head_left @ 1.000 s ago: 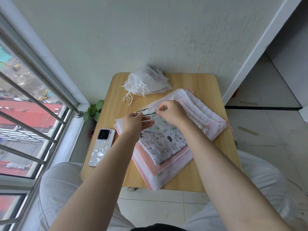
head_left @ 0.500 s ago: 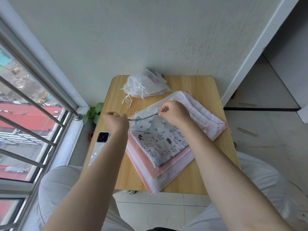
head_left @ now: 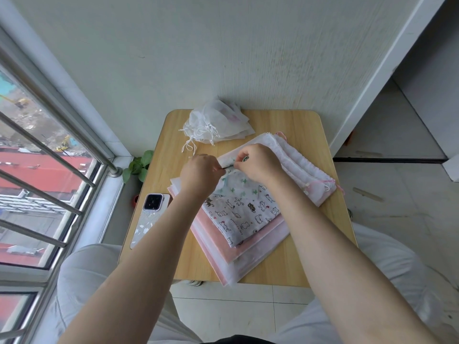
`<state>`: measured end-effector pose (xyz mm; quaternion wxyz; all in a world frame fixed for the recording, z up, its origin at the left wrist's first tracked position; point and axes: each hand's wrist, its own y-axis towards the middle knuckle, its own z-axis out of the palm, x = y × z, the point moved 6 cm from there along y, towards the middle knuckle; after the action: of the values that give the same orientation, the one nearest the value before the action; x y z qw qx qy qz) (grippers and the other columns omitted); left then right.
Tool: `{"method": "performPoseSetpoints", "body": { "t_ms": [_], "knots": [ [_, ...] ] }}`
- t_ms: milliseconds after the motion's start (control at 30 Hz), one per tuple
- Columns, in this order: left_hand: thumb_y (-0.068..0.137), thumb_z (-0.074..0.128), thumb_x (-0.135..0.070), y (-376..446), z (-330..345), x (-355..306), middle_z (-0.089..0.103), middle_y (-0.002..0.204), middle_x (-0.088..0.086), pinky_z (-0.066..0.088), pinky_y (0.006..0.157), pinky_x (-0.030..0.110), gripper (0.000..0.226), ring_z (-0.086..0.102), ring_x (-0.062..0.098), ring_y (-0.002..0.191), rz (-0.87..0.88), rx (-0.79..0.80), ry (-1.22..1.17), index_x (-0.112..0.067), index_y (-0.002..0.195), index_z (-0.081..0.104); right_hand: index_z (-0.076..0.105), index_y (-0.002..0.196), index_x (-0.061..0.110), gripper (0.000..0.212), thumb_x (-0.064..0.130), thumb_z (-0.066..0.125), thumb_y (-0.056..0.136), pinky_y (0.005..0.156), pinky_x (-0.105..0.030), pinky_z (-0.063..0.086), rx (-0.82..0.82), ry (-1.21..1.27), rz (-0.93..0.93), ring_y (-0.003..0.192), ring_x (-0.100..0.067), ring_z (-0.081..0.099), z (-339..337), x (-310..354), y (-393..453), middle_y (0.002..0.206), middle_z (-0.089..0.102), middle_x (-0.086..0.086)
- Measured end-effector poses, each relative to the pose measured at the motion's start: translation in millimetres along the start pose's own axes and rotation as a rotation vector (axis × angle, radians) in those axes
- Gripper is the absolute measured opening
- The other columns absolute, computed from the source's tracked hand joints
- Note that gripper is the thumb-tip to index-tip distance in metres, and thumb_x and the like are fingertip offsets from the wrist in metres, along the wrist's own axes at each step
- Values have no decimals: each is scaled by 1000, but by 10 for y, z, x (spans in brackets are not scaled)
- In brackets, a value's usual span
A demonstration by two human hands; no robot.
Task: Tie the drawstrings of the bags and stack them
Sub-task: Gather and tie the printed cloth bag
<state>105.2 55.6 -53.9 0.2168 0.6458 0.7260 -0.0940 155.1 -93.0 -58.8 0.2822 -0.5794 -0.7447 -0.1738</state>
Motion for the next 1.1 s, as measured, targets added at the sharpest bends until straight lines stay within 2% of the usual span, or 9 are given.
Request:
{"method": "performPoseSetpoints", "body": {
  "t_ms": [100,233,333,467,633,733,900,1000,1100],
  "knots": [
    [87,71,-33,10,61,-40,67,87,5,46,79,35,21,56,22,91,63,113,49,-13,81,68,64,76,27,10,23,64,85,69,-29,53,-4,-46,5,80,-14,62,21,-1,-4,88,68,9],
    [94,61,-32,-4,75,-84,66,92,2,49,78,34,21,60,20,88,31,232,-51,-11,92,67,67,76,25,10,20,64,84,64,-27,51,-6,-91,29,77,-15,63,54,-15,-28,83,66,10],
    [98,52,-30,-44,107,-100,67,81,3,48,74,34,30,59,18,73,-67,349,-244,-8,83,65,69,77,23,8,22,65,84,67,-32,55,1,-105,24,77,-16,64,66,5,-45,85,69,8],
    [99,49,-30,-110,96,-98,49,60,1,46,58,29,37,49,19,52,-184,388,-469,-13,66,52,64,72,26,14,21,63,85,66,-31,55,7,-127,31,79,-17,63,46,-13,-56,88,68,7],
    [100,46,-28,-151,157,-72,45,60,3,45,48,26,33,40,17,47,-287,589,-510,-5,93,67,64,71,26,16,18,62,85,68,-36,57,26,-137,22,77,-17,64,65,-32,-78,86,68,7],
    [100,45,-35,-204,201,-64,45,61,2,31,43,20,38,33,15,47,-355,682,-511,-4,97,68,67,72,23,13,20,64,85,67,-36,57,17,-139,18,76,-16,64,75,-28,-81,86,68,7],
    [99,47,-24,-136,190,43,39,60,1,25,43,20,32,28,13,48,-368,455,-616,-12,74,62,67,77,24,11,21,64,86,67,-33,56,26,-138,24,77,-15,63,63,-37,-80,87,68,8],
    [98,50,-22,-119,137,36,49,68,1,31,48,20,28,36,11,50,-342,273,-788,-12,77,64,65,77,27,9,24,65,85,66,-30,53,42,-140,25,79,-16,64,69,-13,-78,89,68,8],
    [100,50,-20,-134,170,-29,59,76,6,32,54,25,27,38,14,51,-300,267,-932,-12,84,69,64,73,29,12,27,66,84,66,-31,53,90,-115,35,78,-18,65,89,26,-84,84,68,6]
  ]
}}
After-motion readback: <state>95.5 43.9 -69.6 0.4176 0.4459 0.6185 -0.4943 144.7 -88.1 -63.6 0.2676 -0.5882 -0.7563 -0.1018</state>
